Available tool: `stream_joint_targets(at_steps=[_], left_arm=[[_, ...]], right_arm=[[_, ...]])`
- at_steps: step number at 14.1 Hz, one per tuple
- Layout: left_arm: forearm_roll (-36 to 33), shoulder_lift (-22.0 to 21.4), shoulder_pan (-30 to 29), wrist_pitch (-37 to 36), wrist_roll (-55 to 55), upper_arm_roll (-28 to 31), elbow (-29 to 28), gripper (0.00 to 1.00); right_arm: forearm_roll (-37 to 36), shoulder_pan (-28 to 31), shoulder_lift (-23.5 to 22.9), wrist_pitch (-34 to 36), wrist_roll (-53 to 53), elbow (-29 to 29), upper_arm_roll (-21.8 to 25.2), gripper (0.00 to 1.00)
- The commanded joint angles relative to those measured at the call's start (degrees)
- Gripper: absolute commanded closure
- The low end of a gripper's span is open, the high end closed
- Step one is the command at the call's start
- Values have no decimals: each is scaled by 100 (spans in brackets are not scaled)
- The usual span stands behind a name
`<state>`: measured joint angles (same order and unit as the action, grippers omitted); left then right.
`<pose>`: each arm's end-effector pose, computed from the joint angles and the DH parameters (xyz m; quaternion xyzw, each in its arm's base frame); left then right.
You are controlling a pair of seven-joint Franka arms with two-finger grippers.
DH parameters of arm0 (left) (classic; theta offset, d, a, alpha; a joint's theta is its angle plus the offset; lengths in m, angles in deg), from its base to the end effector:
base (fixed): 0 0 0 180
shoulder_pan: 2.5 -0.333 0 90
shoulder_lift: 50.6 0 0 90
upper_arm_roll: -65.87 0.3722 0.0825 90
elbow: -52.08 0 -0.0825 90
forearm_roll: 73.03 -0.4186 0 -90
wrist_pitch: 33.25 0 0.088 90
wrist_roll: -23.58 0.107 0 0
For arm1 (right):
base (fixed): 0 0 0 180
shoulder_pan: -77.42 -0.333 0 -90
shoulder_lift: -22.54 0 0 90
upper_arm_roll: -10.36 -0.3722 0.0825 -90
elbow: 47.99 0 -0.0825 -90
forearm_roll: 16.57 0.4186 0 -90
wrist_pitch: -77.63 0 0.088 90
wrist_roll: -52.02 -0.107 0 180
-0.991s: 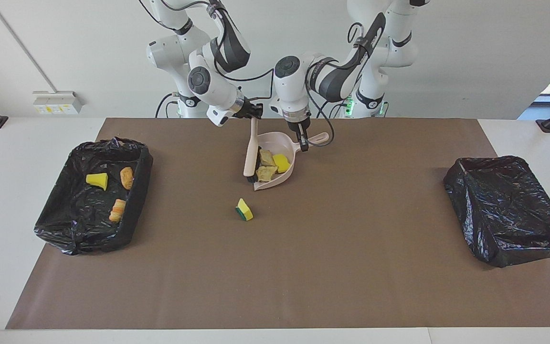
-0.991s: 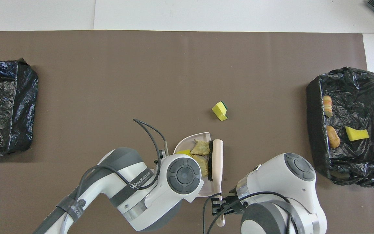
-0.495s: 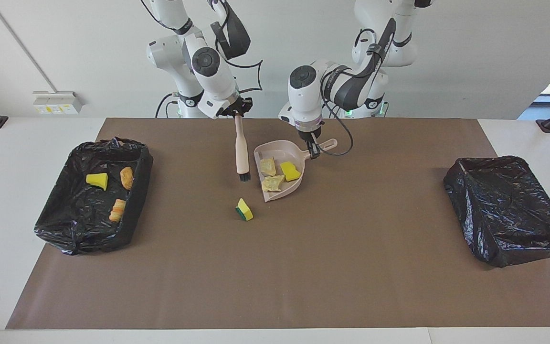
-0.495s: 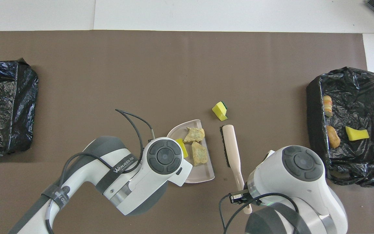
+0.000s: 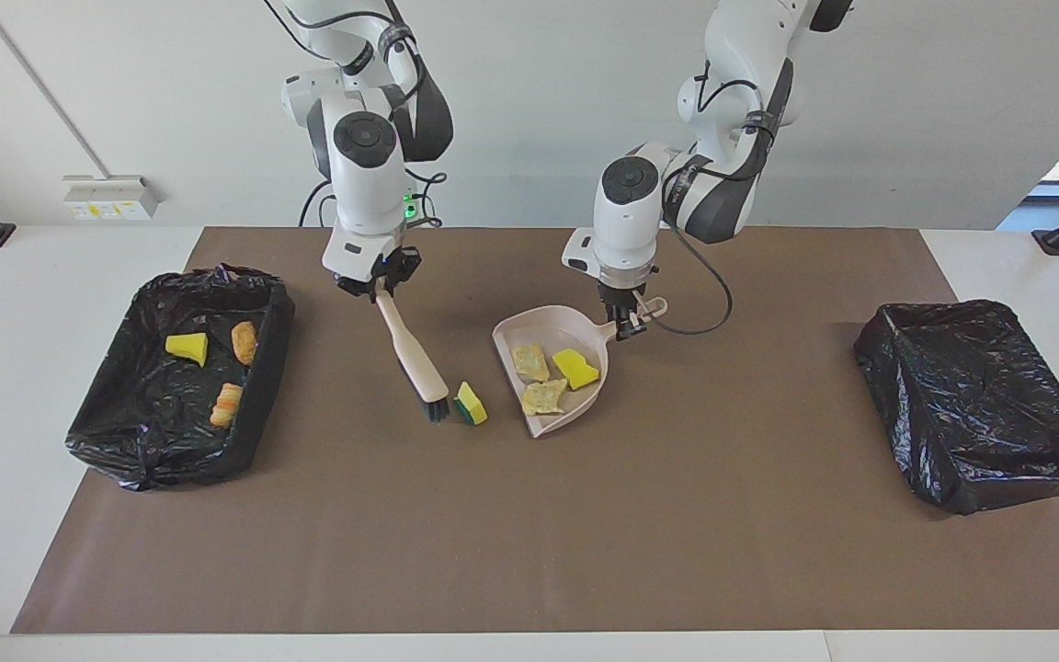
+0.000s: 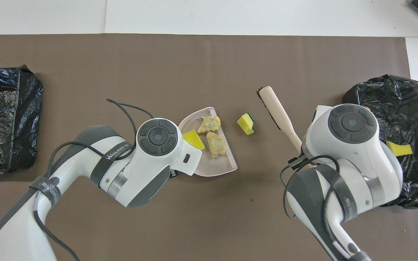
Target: Sweep and dump trash in bin
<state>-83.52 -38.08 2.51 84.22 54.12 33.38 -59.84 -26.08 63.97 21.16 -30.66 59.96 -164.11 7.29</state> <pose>0.5120 -0.3600 0.4128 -0.8033 0.5938 0.0400 0.0233 0.5510 0.1505 0.4642 0.9640 0.2420 -0.0741 0.0815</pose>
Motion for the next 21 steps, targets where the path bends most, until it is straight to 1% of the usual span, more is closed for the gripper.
stream_joint_targets(at_steps=[1, 2, 3, 5, 7, 8, 10, 14, 15, 17, 19, 21], left_arm=[[-24, 137, 35, -145, -206, -3, 206, 100], [-41, 111, 44, -154, -206, -3, 171, 100], [-67, 93, 44, -163, -206, -3, 145, 100], [-85, 40, 62, -172, -215, -3, 40, 100], [-85, -47, 79, -163, -215, -3, -74, 100], [-94, -74, 79, -154, -215, -3, -145, 100], [-112, -109, 79, -163, -207, -11, -189, 100], [-112, -215, 71, -58, -154, -29, -408, 100], [-112, -206, 62, -40, -136, -29, -409, 100], [-103, -197, 44, 47, -84, -29, -409, 100], [-103, -180, 27, 240, 135, -12, -409, 100], [-103, -171, 0, 294, 460, 15, -409, 100]], right_arm=[[-296, 149, -994, -339, 208, 748, -54, 100], [-401, 150, -1144, -541, 199, 739, -54, 100], [-428, 124, -1250, -569, 129, 722, -62, 100], [-411, -113, -1260, -543, -361, 433, -71, 100], [-297, -236, -1242, -491, -399, 283, -97, 100], [-88, -246, -1208, -482, -312, 195, -106, 100], [1042, -324, -1102, -456, -13, 11, -106, 100], [2091, -728, -918, 10, -134, -113, -106, 100], [2390, -799, -856, 2, -309, -174, -106, 100], [2577, -1140, -751, -7, -731, -227, -106, 100], [2577, -1290, -637, 37, -1065, -228, -106, 100], [2481, -1318, -566, 81, -1040, -219, -98, 100]])
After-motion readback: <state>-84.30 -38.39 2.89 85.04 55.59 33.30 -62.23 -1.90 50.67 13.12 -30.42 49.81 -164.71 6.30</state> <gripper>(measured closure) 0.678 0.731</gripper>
